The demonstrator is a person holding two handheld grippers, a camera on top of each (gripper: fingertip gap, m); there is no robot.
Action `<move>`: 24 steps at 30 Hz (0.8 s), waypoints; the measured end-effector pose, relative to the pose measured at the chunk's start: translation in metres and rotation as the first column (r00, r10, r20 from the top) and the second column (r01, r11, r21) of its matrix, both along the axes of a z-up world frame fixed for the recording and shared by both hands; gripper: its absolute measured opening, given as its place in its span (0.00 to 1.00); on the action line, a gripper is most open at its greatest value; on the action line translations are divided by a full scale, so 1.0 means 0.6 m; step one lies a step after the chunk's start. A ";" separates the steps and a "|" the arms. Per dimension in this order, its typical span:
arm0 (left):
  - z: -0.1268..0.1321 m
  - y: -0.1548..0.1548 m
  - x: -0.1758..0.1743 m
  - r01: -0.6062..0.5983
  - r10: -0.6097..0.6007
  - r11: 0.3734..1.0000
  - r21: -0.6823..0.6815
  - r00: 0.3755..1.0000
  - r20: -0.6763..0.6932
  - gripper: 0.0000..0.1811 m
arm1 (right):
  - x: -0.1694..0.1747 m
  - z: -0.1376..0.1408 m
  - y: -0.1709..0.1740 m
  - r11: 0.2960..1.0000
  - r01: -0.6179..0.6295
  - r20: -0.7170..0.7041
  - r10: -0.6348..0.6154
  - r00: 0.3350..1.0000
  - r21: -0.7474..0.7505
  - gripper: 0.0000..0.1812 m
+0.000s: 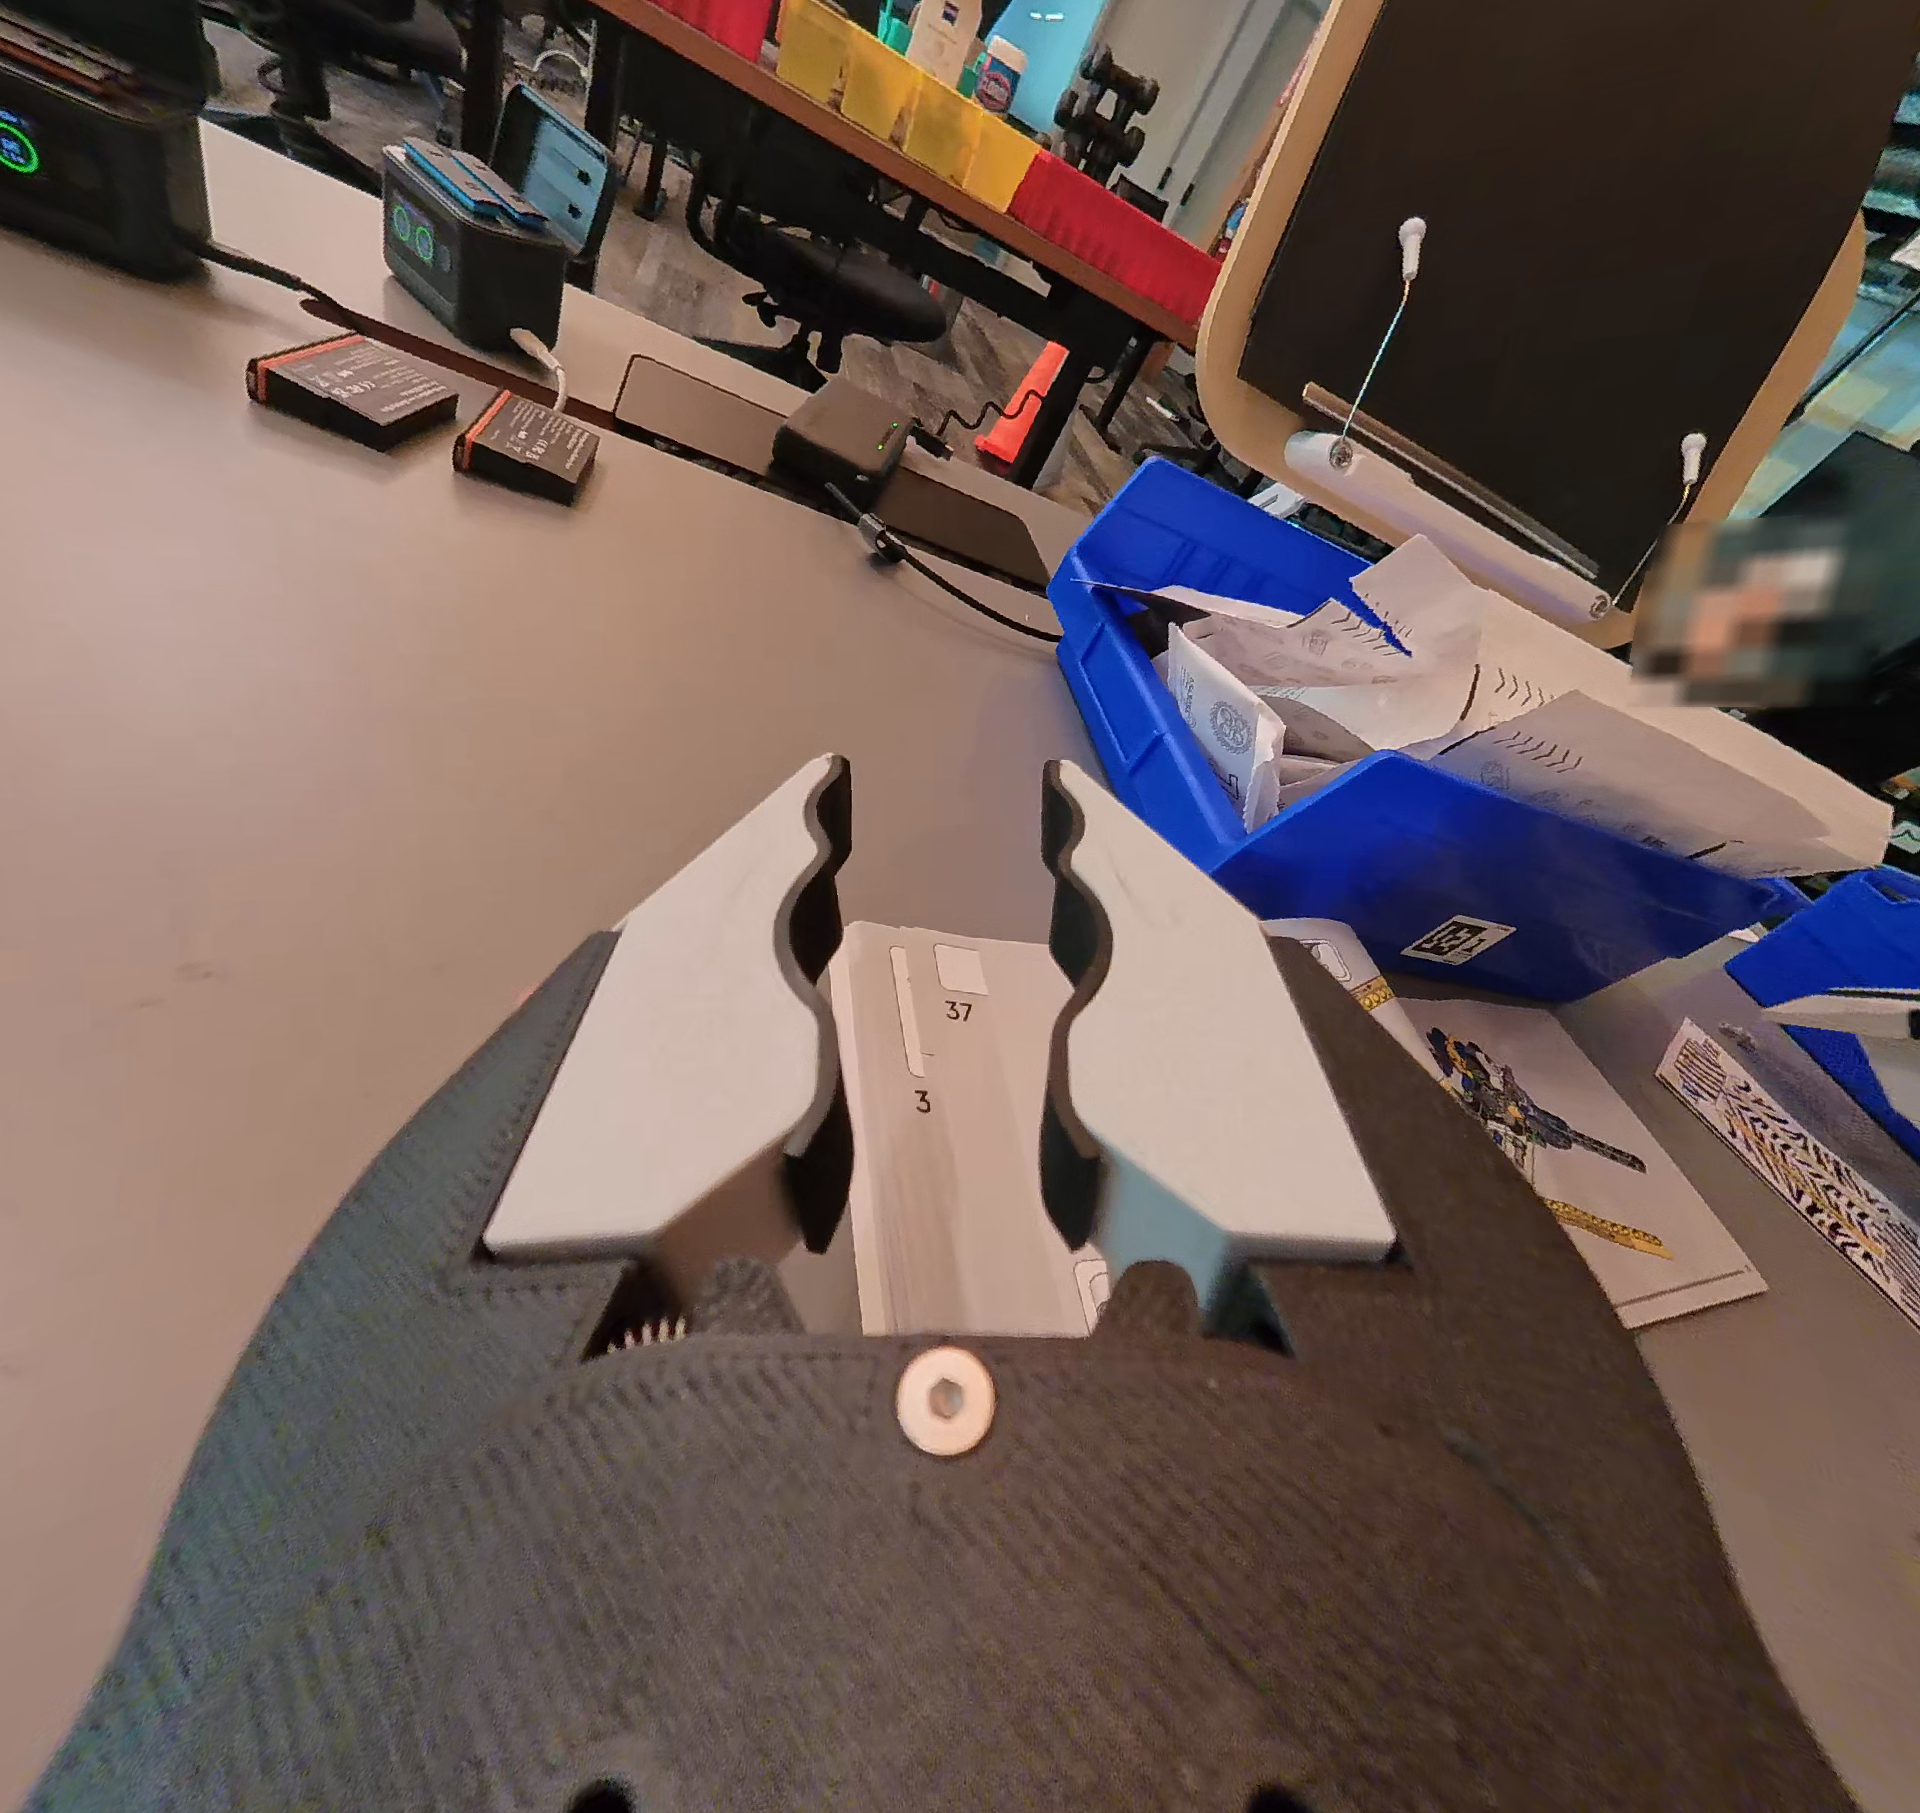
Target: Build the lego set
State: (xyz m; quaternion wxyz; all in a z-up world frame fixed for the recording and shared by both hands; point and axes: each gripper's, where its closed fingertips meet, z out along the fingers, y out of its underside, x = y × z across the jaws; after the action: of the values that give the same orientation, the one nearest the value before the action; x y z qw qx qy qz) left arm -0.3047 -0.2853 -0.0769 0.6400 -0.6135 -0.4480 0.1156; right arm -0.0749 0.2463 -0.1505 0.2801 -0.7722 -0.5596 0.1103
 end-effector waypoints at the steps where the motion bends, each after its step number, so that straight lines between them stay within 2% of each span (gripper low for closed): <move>1: 0.000 0.000 0.000 -0.001 0.001 1.000 -0.002 1.000 0.000 0.20 | -0.004 0.009 -0.009 1.000 -0.029 -0.028 0.029 0.999 0.004 0.12; 3: -0.001 -0.001 0.000 -0.003 0.003 1.000 -0.002 1.000 0.001 0.20 | -0.008 0.027 -0.038 0.993 -0.120 -0.079 0.121 0.990 0.019 0.14; 5: -0.001 0.000 0.001 0.001 -0.001 1.000 0.001 1.000 0.003 0.20 | -0.004 0.035 -0.083 0.964 -0.263 -0.110 0.265 0.958 0.034 0.18; 7: -0.003 0.003 0.002 0.006 -0.006 1.000 -0.002 1.000 0.006 0.20 | 0.011 0.031 -0.133 0.913 -0.407 -0.149 0.404 0.902 0.016 0.28; 9: -0.004 0.006 0.004 0.011 -0.011 1.000 -0.006 1.000 0.006 0.20 | 0.037 0.021 -0.169 0.878 -0.478 -0.159 0.471 0.868 -0.005 0.44; 12: -0.005 0.013 0.009 0.020 -0.019 1.000 -0.016 1.000 0.002 0.20 | 0.077 0.003 -0.185 0.879 -0.476 -0.099 0.477 0.874 0.029 0.59; 15: -0.007 0.020 0.014 0.032 -0.032 0.999 -0.028 0.999 0.002 0.20 | 0.098 -0.009 -0.175 0.896 -0.431 -0.058 0.438 0.897 0.104 0.65; 19: -0.004 0.021 0.020 0.031 -0.032 0.998 -0.047 0.999 -0.012 0.20 | 0.101 -0.020 -0.167 0.940 -0.340 -0.129 0.340 0.932 0.018 0.62; 24: 0.001 0.020 0.022 0.036 -0.036 0.999 -0.026 0.999 -0.020 0.20 | 0.094 -0.033 -0.165 0.959 -0.273 -0.179 0.255 0.950 -0.080 0.61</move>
State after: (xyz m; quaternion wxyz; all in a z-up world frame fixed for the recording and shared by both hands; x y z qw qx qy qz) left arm -0.2914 -0.2734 -0.0761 0.6386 -0.6283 -0.4290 0.1161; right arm -0.0185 0.1474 -0.1700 0.2682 -0.6919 -0.6259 0.2401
